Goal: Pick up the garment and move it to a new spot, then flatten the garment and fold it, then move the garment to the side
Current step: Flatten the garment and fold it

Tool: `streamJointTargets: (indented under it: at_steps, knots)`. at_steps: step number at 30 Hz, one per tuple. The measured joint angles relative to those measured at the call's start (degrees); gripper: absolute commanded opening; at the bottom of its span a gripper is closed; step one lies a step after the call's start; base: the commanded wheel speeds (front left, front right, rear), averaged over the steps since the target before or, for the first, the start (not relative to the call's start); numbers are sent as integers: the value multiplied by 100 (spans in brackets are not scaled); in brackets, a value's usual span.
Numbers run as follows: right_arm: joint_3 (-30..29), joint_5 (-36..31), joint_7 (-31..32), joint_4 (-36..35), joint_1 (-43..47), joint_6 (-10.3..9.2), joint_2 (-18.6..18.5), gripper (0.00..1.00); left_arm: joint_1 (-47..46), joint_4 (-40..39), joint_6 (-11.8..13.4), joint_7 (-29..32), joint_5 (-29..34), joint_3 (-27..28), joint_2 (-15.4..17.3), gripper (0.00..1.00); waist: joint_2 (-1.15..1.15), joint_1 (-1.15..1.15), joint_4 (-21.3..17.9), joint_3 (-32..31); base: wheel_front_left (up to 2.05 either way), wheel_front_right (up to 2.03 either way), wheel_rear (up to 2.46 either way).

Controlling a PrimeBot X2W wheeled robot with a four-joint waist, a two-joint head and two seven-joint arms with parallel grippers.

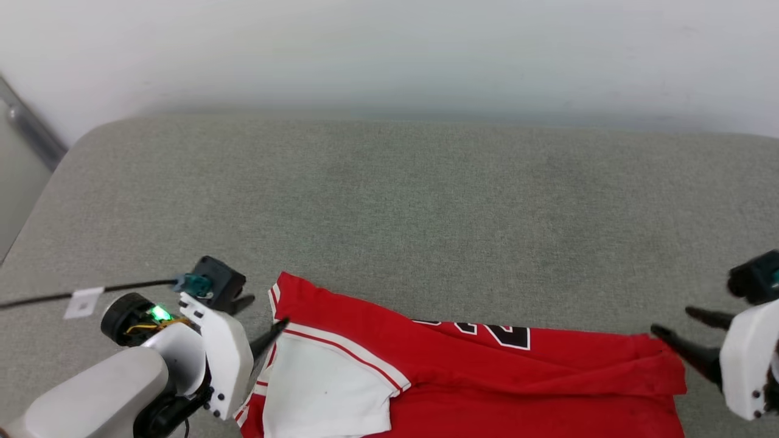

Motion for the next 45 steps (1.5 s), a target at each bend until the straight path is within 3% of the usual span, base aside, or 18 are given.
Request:
streamJointTargets:
  at_steps: [4,9,14,20,23,28,35,45]
  knots:
    - [-789,156,-501,-97,367,0,7,100,266,49,745,-1169,315,354,-103,100,0,0,41,-68,0,0,0]
    - [-1692,188,-851,181,1022,-1,247,100,529,211,1505,-2312,604,709,-290,100,0,0,90,-27,0,0,0]
    - [-2373,246,-948,544,1507,-2,670,100,786,331,2094,-2648,842,1191,-564,100,0,1,133,50,0,0,0]
    - [-2726,326,-801,832,1836,-2,1179,100,1177,46,2468,-2666,1844,2259,-1118,100,0,1,192,141,0,0,0]
    - [-2793,470,-695,870,1911,-1,1463,100,1641,-112,2554,-2672,2313,2816,-1385,100,0,1,203,169,0,0,0]
    - [-2776,604,-455,970,1979,-2,1748,100,2269,-324,2495,-2673,3019,3672,-1850,100,0,1,215,192,0,0,0]
    - [-2520,721,-27,983,2037,-1,1880,100,3055,-691,2348,-2673,3966,4745,-2546,100,0,1,263,190,0,0,0]
    - [-2193,456,97,1273,1735,-3,2047,100,3945,-1038,1915,-2673,4975,5543,-3377,100,0,0,269,137,0,0,0]
